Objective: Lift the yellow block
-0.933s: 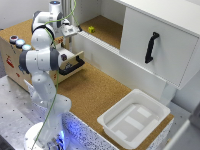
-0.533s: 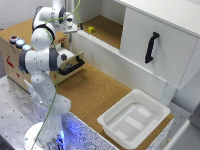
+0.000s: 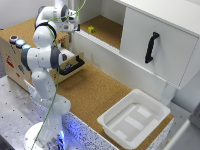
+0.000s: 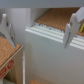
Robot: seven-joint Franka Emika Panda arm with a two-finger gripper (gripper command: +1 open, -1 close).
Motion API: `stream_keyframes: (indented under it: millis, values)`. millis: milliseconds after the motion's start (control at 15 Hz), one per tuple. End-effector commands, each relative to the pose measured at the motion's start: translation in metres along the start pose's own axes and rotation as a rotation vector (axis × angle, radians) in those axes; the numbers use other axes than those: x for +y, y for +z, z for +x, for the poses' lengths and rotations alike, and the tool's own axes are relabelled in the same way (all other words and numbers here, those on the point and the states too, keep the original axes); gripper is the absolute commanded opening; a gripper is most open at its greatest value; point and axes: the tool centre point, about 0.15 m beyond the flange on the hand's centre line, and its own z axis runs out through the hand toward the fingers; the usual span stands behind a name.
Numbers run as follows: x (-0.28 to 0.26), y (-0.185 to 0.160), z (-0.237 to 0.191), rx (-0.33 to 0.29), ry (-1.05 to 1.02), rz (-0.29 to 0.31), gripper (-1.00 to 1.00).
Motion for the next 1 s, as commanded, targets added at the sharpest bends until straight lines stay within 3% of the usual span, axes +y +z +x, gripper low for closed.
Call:
stream_keyframes:
  millis: [0, 200, 467, 933]
  values:
    - [0.003, 0.007, 0.061, -0.011, 0.115, -0.172, 1.0]
    - [0.038, 0.007, 0.061, 0.069, 0.198, -0.175, 1.0]
    - [0.076, 0.03, 0.061, 0.158, 0.288, -0.101, 1.0]
    - [0.106, 0.064, 0.109, 0.202, 0.251, -0.068, 1.0]
